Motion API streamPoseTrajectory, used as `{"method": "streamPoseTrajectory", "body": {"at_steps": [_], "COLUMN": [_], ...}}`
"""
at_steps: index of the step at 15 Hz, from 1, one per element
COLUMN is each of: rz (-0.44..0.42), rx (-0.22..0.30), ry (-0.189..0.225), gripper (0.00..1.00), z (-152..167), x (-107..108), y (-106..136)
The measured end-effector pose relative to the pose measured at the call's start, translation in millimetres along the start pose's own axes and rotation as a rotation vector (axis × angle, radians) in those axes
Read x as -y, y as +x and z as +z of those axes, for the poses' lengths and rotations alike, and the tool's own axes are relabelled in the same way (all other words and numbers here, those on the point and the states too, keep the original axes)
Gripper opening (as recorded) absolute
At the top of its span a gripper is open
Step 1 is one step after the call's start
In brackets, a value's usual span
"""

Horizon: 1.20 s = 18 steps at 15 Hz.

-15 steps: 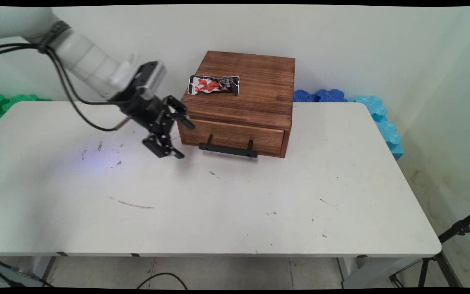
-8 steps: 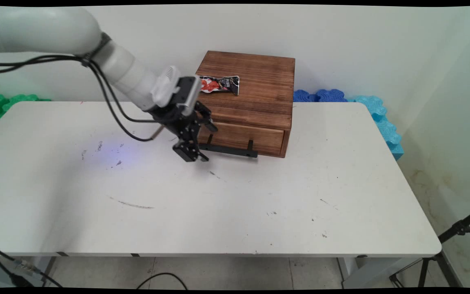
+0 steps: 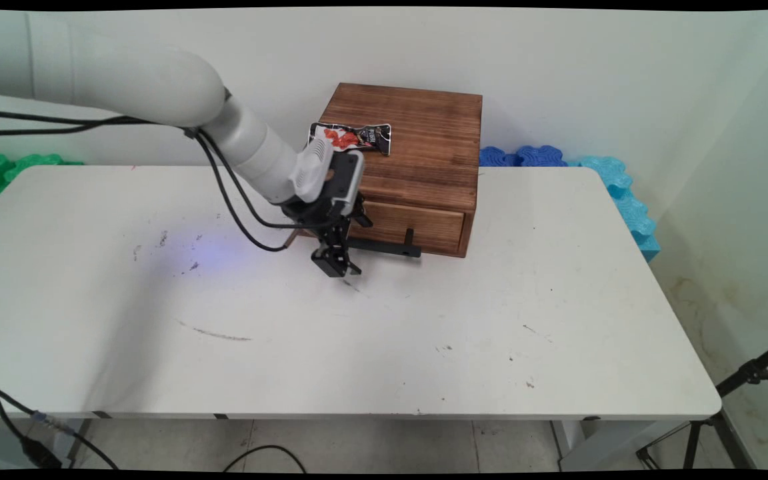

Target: Open the drawer

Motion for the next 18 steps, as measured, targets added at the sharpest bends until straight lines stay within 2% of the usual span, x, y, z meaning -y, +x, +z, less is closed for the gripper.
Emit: {"method": "streamPoseTrajectory", "body": {"at_steps": [9, 18], "rz": [-0.086, -0.161], "rx": [0.043, 0.066], "ry": [0.007, -0.003], "gripper": [1.00, 1.00], "z": [32, 44], "x": [-3, -6], "y": [12, 17]}}
